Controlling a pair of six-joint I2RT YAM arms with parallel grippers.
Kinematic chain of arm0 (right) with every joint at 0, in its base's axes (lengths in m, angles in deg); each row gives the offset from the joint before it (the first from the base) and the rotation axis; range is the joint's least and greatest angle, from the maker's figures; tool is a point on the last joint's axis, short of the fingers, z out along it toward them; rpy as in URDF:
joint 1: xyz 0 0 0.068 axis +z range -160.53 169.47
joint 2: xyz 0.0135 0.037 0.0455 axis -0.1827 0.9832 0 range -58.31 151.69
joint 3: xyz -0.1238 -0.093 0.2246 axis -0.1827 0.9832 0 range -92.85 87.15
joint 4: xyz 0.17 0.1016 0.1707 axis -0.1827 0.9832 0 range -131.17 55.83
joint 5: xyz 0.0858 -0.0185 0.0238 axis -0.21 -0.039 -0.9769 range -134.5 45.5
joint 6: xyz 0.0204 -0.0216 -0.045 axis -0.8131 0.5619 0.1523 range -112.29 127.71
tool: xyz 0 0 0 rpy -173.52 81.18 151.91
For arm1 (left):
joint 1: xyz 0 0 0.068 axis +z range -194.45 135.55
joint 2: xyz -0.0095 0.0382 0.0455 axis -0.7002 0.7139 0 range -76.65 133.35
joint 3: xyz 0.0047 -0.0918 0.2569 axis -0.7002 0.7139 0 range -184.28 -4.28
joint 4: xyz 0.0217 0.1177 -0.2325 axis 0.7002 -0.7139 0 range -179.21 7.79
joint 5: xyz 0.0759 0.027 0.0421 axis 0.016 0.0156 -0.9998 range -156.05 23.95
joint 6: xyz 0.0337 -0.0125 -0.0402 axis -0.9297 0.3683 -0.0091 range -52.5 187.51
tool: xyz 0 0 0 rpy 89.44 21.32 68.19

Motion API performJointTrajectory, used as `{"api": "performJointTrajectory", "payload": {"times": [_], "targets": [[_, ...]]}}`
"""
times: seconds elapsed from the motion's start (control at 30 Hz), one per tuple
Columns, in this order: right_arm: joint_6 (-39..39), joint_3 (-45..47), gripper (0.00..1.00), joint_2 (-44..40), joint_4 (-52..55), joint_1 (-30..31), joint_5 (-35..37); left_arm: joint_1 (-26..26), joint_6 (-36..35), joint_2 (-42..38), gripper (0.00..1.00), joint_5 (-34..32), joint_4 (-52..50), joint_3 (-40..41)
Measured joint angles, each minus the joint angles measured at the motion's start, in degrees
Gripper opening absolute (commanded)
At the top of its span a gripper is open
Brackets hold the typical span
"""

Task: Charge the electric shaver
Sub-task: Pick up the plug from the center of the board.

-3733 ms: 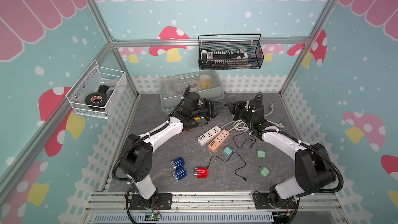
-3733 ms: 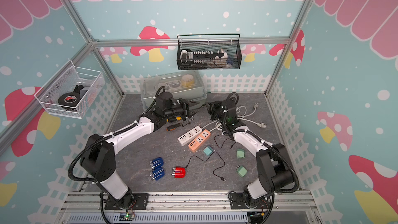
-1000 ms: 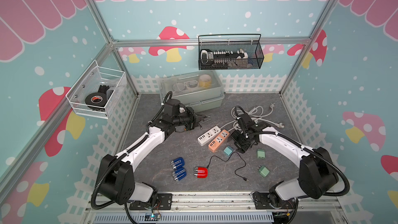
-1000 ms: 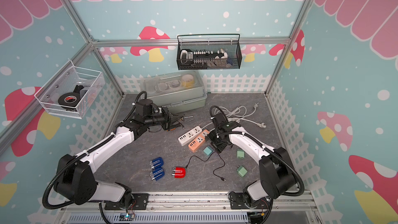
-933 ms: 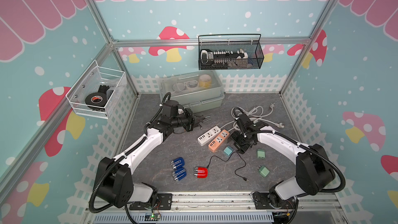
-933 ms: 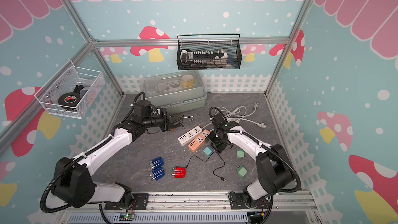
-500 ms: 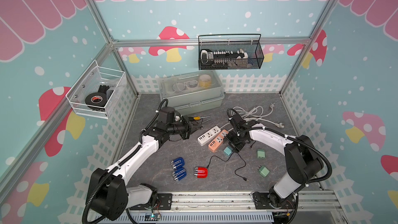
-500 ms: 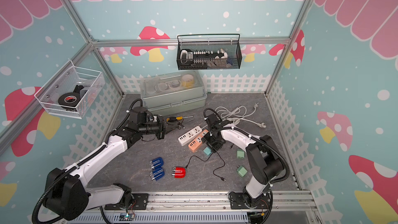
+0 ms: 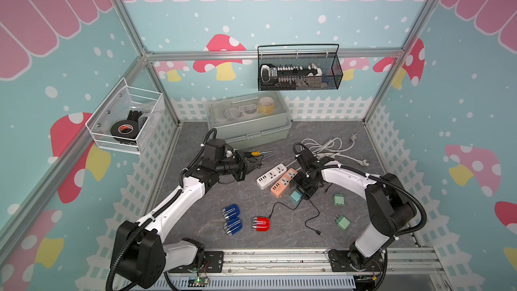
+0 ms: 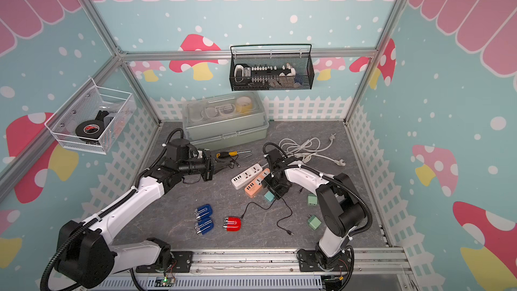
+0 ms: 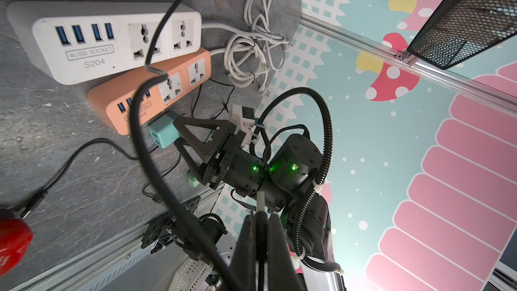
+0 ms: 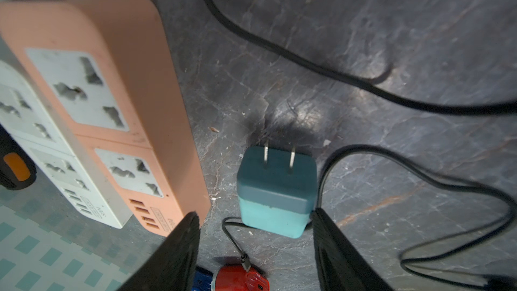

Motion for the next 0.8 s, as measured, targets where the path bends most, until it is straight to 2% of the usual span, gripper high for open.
{"api": "performJointTrajectory", "payload": {"times": [0.33, 0.73, 0.77, 0.8], "targets": [[-0.11, 0.02, 0.53, 2.16, -0.39, -0.66, 0.52, 0.0, -0.17, 0.0, 0.0, -0.02, 0.0, -0.02], [-0.13, 0.02, 0.53, 4.37, -1.05, -0.74, 0.46, 0.0, -0.15, 0.35, 0.0, -0.04, 0.02, -0.02], [-0.13, 0.02, 0.48, 4.37, -1.05, -0.74, 0.46, 0.0, -0.15, 0.35, 0.0, -0.04, 0.0, -0.02], [-0.15, 0.02, 0.39, 4.37, -1.03, -0.74, 0.46, 0.0, -0.17, 0.35, 0.0, -0.04, 0.02, -0.02]]}}
